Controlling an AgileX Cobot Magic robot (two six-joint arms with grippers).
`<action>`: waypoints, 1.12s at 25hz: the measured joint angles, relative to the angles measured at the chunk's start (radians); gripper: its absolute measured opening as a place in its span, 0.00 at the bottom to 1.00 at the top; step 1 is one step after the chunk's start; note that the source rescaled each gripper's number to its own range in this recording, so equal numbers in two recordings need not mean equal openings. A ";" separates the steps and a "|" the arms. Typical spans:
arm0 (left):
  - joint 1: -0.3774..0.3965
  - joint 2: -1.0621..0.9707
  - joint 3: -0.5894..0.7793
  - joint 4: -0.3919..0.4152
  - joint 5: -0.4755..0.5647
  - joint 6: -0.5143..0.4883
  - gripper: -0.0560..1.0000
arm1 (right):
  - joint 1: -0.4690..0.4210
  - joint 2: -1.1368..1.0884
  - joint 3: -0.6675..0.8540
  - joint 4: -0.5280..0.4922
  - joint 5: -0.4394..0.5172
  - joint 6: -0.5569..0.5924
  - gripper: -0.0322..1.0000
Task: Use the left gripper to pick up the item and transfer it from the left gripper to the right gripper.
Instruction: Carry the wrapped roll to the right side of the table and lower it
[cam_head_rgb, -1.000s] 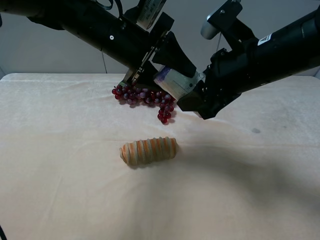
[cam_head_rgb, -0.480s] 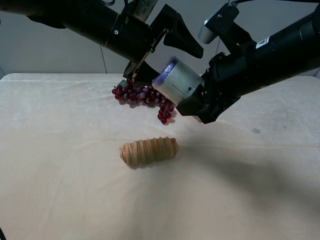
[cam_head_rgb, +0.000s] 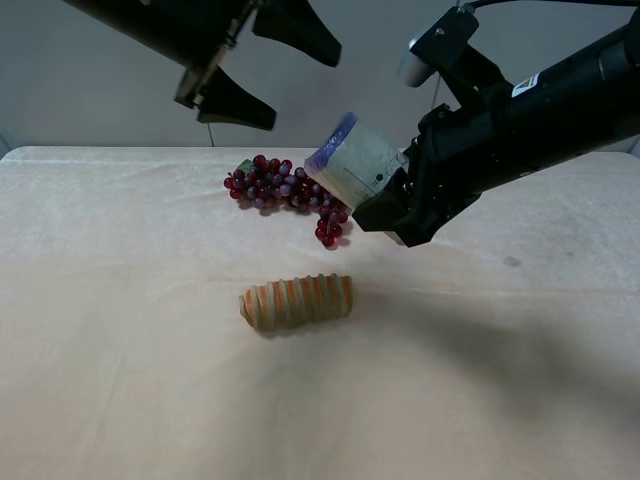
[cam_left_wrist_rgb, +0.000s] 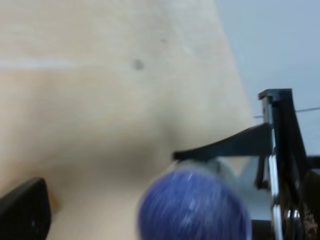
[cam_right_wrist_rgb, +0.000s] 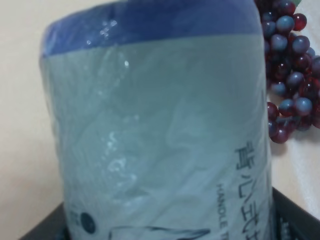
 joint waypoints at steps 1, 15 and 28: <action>0.023 -0.029 0.000 0.034 0.014 -0.019 1.00 | 0.000 0.000 0.000 0.000 0.000 0.003 0.03; 0.111 -0.633 0.096 0.793 0.185 -0.299 1.00 | 0.000 0.000 0.000 -0.001 0.035 0.026 0.03; 0.111 -1.430 0.684 0.908 0.203 -0.284 1.00 | 0.000 0.000 0.000 -0.001 0.041 0.049 0.03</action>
